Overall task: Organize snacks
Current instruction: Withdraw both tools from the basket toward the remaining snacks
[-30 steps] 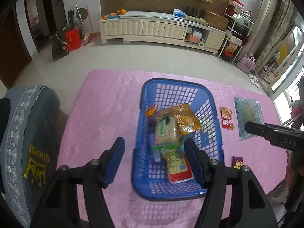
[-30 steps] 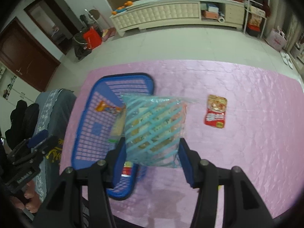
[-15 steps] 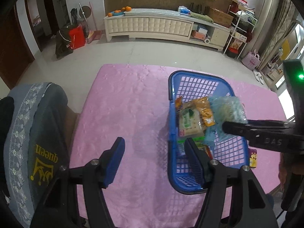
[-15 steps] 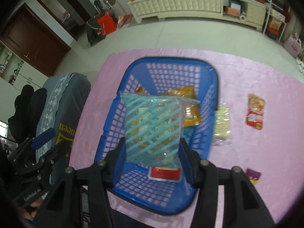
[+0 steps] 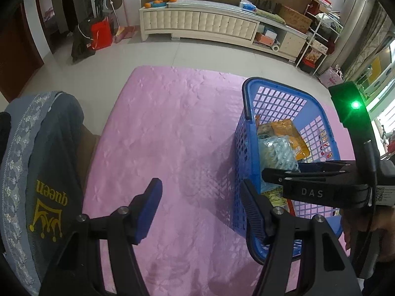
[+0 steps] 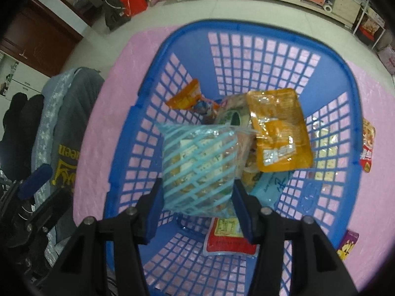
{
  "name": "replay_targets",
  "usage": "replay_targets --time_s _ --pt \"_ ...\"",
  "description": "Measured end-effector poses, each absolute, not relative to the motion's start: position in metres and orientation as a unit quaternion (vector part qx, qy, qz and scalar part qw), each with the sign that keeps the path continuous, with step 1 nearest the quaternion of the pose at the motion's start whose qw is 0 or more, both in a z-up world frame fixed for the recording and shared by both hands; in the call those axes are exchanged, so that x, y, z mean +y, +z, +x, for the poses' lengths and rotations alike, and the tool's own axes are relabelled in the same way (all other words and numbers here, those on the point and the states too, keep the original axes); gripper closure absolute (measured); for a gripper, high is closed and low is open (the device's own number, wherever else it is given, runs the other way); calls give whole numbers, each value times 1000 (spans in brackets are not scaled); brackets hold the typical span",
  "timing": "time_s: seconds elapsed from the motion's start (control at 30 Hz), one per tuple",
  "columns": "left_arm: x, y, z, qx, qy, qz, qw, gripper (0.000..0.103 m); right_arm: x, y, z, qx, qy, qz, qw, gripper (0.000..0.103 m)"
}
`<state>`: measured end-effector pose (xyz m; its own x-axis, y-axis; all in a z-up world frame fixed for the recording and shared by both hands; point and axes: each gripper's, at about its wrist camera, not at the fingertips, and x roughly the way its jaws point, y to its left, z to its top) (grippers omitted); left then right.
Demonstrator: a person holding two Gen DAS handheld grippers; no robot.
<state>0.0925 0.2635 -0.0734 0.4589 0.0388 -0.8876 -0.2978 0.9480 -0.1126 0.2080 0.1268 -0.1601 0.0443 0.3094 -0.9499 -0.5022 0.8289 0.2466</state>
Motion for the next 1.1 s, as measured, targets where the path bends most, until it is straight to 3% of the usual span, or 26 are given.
replay_targets --time_s 0.2,0.33,1.03,1.1 --pt "264 -77 92 512 98 -127 844 40 133 -160 207 624 279 -94 724 38" --pt "261 -71 87 506 99 -126 848 40 127 -144 204 608 283 -80 738 23" --pt "179 -1 27 453 60 -121 881 40 -22 -43 131 536 274 -31 798 23" --pt "166 5 24 451 53 -114 884 35 -33 -35 125 528 272 -26 804 23"
